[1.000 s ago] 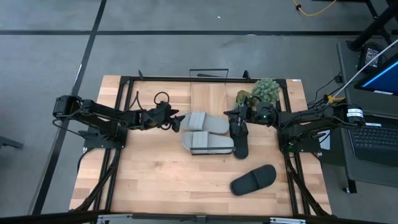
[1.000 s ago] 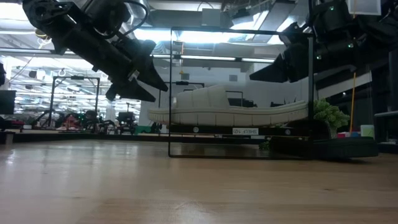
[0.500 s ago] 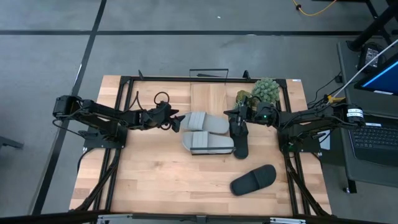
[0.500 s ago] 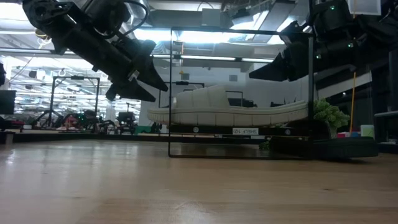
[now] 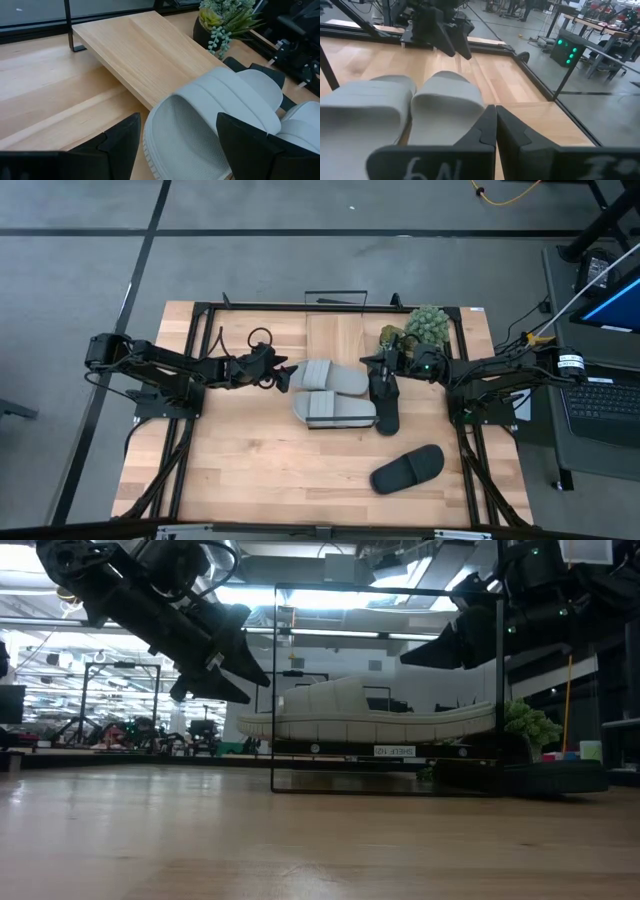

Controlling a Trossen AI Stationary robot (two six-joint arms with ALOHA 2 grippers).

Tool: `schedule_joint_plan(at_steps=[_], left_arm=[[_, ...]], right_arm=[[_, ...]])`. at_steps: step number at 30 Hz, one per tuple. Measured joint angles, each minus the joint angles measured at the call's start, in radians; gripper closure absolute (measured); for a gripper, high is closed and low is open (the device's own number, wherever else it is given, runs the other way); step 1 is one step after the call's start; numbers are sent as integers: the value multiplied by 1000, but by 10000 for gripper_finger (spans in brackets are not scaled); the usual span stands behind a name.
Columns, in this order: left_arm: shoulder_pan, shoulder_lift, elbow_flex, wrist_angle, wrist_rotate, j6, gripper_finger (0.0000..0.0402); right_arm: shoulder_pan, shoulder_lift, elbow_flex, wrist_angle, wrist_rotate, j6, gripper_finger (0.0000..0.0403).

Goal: Pick and place slides into the shelf
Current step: Put the gray slipper on the shelf

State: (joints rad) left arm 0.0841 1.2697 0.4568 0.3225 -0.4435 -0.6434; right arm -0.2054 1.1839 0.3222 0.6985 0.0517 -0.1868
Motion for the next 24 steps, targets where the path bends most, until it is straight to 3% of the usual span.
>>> schedule_joint_plan(at_steps=[14, 19, 24], left_arm=[[0, 0, 0, 0, 0, 0, 152], [0, 0, 0, 18, 0, -17, 152], [45, 0, 0, 26, 64, 126, 152]], right_arm=[[-58, 0, 1, 15, 216, 148, 397], [-79, 0, 1, 15, 222, 179, 397], [-102, 0, 1, 14, 222, 180, 397]])
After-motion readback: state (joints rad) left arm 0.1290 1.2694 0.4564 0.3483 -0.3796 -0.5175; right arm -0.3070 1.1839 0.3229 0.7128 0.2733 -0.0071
